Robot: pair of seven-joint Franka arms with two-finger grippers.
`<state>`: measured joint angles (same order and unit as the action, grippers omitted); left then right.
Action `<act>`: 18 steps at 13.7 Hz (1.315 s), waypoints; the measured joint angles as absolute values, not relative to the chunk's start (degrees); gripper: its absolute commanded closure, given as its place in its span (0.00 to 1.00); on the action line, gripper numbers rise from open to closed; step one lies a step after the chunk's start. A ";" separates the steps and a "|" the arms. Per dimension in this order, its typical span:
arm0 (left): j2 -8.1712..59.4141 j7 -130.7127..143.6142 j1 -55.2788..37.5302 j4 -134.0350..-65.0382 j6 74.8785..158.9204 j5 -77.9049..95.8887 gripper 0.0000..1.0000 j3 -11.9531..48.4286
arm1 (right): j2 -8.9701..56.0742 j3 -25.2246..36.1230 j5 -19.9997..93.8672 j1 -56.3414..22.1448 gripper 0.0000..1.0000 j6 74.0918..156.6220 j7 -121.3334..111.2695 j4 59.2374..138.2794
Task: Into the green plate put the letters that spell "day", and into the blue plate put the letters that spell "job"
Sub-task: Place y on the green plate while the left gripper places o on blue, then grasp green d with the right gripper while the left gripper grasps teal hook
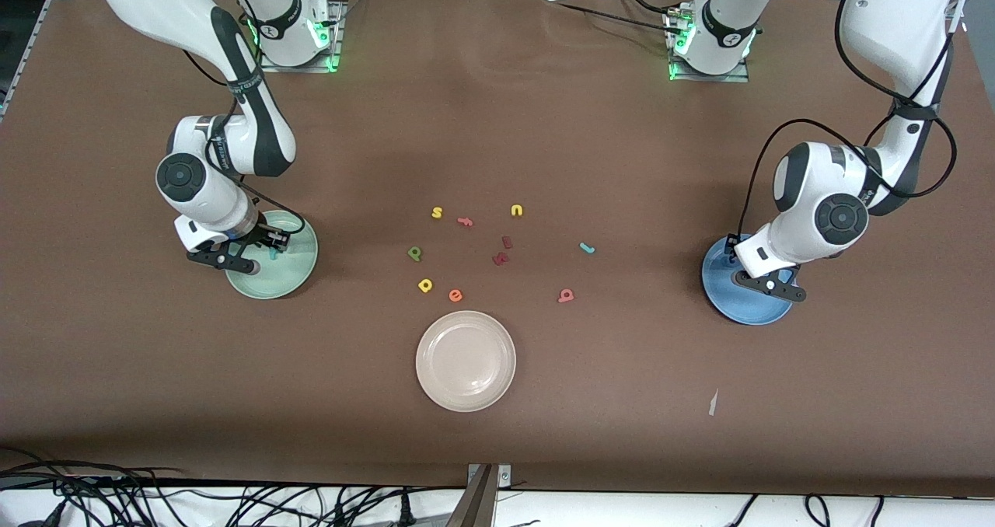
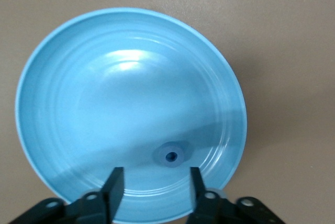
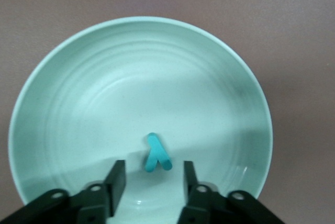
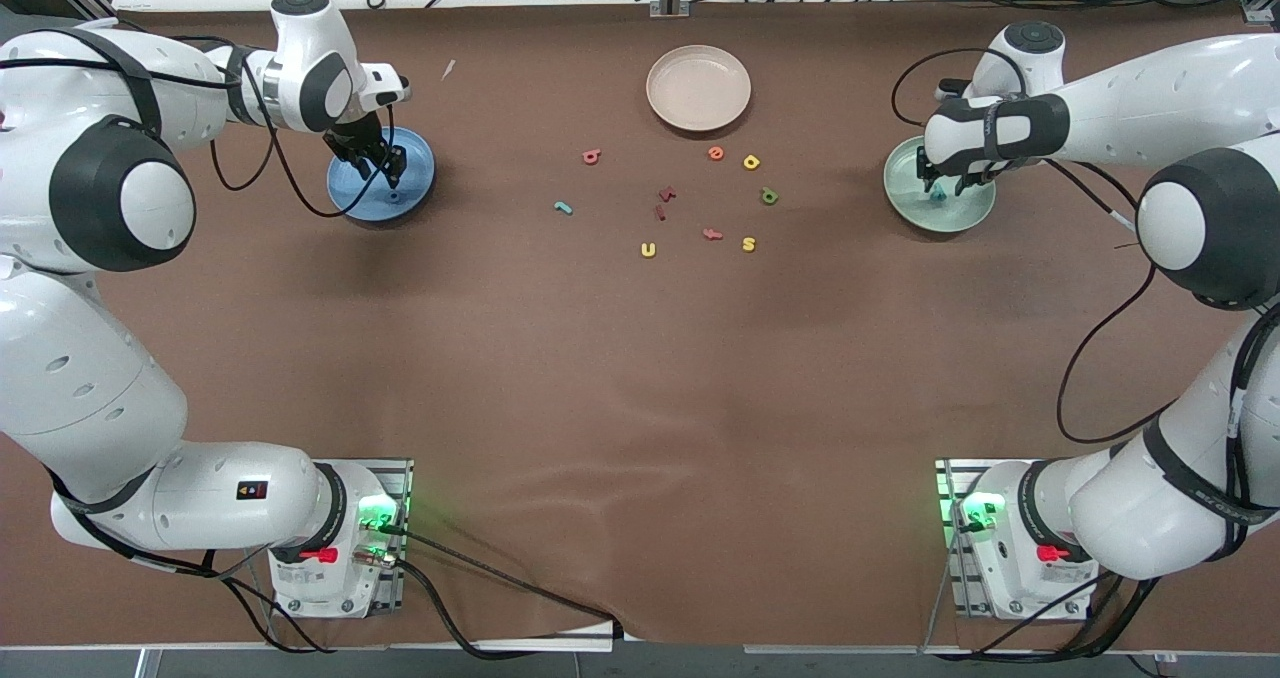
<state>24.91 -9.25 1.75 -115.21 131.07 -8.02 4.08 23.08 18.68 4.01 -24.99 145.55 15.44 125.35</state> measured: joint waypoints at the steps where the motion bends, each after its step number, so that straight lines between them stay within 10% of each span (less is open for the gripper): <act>1: 24.54 -7.90 1.74 -114.12 128.98 -7.64 0.00 4.31 | 22.78 18.59 4.01 -25.05 0.00 142.56 15.40 123.86; 5: 23.72 8.19 0.11 -112.36 125.65 -2.01 0.00 8.93 | 22.02 15.99 8.89 -26.10 0.00 125.61 17.54 111.97; 13: 25.16 46.35 -4.37 -112.66 131.04 -1.05 0.00 18.44 | 29.17 12.52 9.64 -36.58 0.02 128.95 44.75 104.40; 18: 34.47 65.62 -10.76 -105.81 135.21 -1.17 0.00 18.35 | 36.50 12.51 9.64 -41.26 0.38 133.80 53.88 100.68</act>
